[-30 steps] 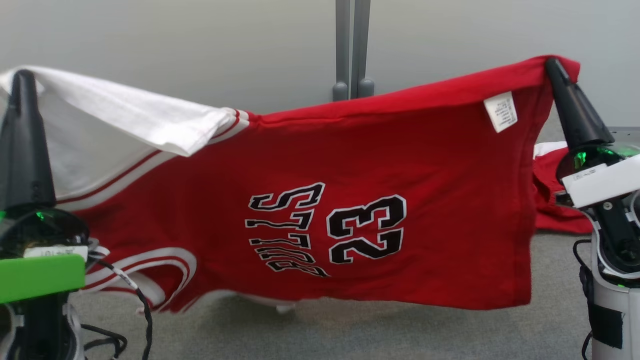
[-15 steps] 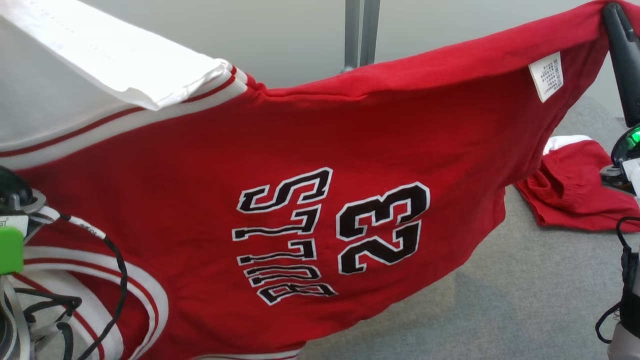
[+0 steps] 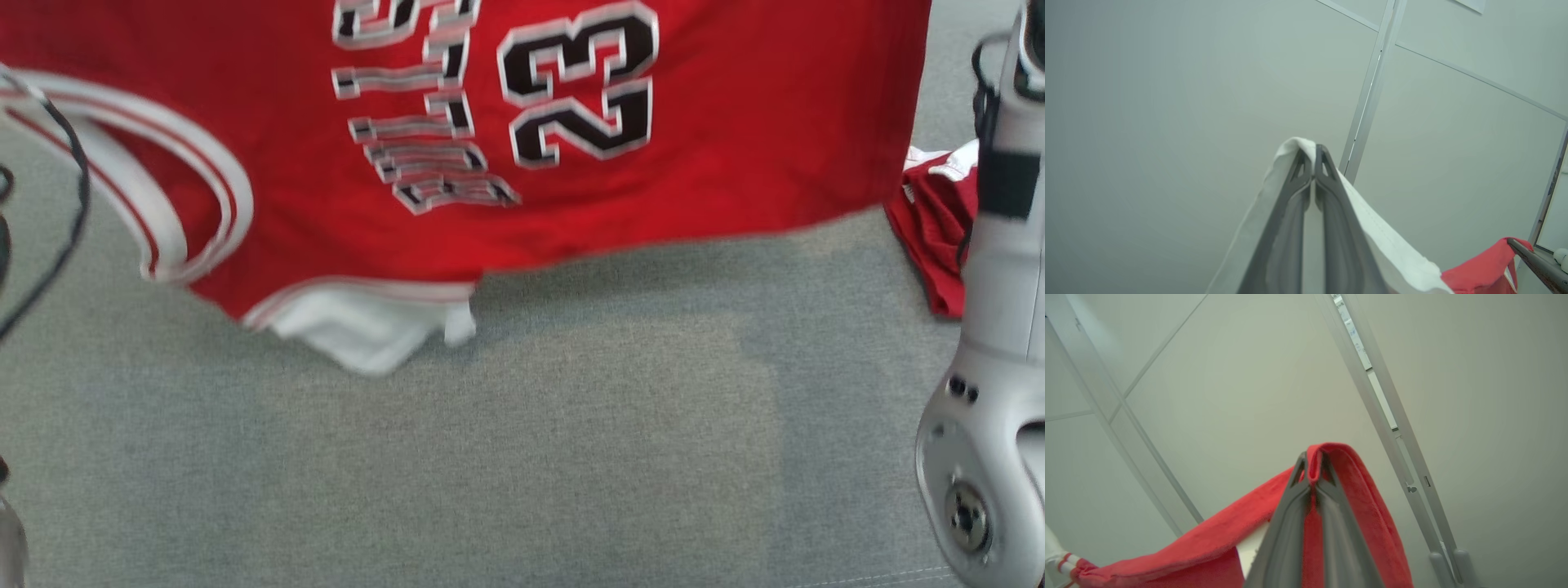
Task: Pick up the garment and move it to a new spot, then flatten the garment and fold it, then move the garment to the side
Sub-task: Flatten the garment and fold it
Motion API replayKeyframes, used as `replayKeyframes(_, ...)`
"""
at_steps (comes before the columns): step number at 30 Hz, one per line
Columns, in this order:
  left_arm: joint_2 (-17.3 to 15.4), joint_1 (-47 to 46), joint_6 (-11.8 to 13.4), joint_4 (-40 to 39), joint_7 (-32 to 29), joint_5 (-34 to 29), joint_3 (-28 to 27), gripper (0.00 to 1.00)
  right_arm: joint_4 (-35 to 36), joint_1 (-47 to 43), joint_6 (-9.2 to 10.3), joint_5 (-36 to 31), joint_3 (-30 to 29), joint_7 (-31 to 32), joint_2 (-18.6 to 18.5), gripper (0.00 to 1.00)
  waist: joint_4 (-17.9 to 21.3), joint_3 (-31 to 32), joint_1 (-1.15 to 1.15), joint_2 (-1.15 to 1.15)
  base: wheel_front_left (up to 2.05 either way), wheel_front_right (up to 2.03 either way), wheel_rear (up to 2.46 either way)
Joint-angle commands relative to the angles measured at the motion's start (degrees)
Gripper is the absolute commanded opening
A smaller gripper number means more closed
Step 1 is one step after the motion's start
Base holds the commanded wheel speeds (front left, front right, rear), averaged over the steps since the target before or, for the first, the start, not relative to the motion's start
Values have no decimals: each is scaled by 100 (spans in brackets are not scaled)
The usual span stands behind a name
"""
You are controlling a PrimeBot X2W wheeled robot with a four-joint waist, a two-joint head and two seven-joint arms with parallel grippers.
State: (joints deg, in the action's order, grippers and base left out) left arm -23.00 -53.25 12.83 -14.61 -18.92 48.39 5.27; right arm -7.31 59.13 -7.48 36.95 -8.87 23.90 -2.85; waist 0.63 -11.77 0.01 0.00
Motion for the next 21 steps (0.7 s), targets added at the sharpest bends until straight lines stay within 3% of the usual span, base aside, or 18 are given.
replayKeyframes(1,-44,-504,-71,421,103,-226,79,0,-452,489,-2,-249,8,-280,-11,0,-108,-825,-1,0,0,0,0)
replayKeyframes(9,453,-2700,-306,3324,1583,-1159,506,0,-3482,2735,-2,-1628,218,-2381,-4,0,-374,-968,-1,0,0,0,0)
replayKeyframes(14,870,-3032,-593,4336,2363,-1179,632,0,-4530,3103,-1,-2185,241,-3444,-54,0,-674,-1173,-1,0,0,0,0)
replayKeyframes(21,1142,-2798,-1299,4911,2782,-948,768,0,-5308,3069,-1,-2122,423,-3812,-99,0,-1003,-1740,-1,0,0,0,0)
